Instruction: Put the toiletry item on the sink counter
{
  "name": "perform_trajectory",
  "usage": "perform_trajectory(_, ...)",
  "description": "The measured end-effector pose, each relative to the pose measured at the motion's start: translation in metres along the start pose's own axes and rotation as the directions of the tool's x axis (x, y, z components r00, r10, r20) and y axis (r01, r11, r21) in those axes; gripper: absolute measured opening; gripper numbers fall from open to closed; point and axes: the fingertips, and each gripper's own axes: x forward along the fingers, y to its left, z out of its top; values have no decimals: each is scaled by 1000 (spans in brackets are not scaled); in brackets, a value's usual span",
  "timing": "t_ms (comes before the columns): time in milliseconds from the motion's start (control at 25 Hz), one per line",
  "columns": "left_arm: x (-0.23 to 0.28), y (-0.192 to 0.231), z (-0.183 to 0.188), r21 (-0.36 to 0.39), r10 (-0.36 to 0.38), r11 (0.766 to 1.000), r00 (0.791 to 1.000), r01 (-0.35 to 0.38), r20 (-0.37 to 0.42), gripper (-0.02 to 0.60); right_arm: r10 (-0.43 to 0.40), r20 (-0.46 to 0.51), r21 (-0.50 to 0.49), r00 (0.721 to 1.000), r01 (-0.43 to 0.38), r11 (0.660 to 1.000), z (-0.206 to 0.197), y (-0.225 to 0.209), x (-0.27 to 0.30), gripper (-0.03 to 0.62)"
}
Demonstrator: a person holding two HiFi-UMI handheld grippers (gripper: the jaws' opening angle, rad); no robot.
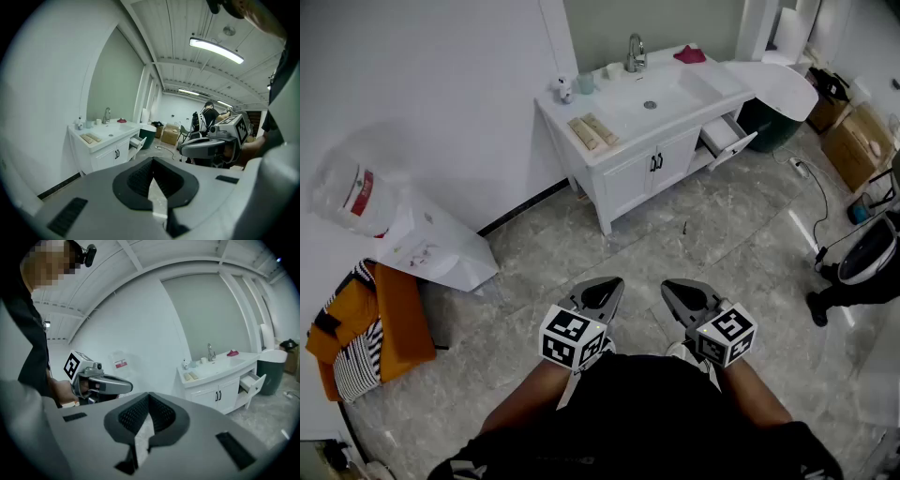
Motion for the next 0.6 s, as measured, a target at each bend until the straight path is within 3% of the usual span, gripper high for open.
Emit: perform_trajectory(600,7,7,-6,-30,-4,1000,1000,4,-3,3,5,10,30,1000,-6,1000,-7,3,7,3)
